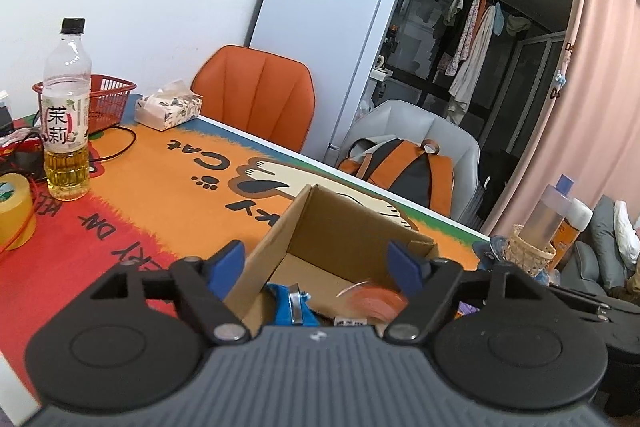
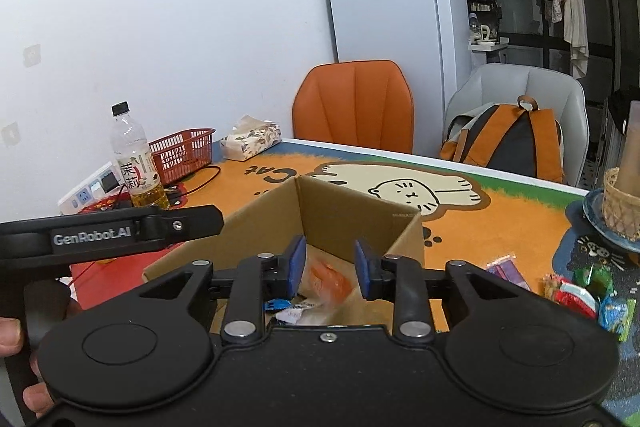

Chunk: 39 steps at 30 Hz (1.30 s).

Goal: Organize snacks
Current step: 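Lower both held snacks into the cardboard box and open both grippers, then grasp the bread roll pack with the left gripper while the right grasps the purple-wrapped pack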

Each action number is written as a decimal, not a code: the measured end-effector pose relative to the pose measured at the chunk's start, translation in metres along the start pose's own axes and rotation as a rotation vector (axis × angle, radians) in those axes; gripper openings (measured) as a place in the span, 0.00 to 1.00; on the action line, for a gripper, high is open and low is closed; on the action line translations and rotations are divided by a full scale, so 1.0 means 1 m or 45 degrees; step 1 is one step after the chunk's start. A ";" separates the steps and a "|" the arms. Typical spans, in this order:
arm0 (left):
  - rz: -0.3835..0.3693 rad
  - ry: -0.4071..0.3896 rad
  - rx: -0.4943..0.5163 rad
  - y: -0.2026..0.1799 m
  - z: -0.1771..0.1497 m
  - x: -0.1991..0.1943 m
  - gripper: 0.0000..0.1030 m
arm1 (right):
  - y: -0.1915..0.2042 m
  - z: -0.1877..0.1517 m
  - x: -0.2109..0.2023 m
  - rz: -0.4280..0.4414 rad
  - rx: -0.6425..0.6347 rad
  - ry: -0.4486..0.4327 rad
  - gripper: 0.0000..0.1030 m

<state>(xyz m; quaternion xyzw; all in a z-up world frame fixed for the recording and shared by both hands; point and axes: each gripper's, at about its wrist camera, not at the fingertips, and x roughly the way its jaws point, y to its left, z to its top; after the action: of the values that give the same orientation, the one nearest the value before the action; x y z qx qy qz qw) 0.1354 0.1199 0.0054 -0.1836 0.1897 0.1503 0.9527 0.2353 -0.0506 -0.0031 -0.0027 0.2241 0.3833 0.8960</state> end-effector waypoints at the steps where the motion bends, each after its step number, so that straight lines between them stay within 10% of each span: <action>1: 0.001 0.004 0.002 0.000 -0.001 -0.001 0.79 | -0.001 -0.002 -0.002 -0.001 0.009 0.002 0.29; 7: 0.017 0.011 -0.028 -0.002 -0.008 -0.010 0.86 | -0.011 -0.013 -0.015 -0.023 0.057 0.017 0.38; 20: 0.023 0.041 0.019 -0.030 -0.026 -0.023 0.95 | -0.040 -0.033 -0.055 -0.097 0.154 0.013 0.97; 39: -0.218 0.106 0.134 -0.094 -0.049 -0.023 0.95 | -0.100 -0.066 -0.092 -0.247 0.303 0.020 1.00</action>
<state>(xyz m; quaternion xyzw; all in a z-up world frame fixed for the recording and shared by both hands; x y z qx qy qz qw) 0.1334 0.0112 0.0003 -0.1550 0.2205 0.0503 0.9617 0.2224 -0.1963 -0.0417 0.0788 0.2737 0.2658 0.9210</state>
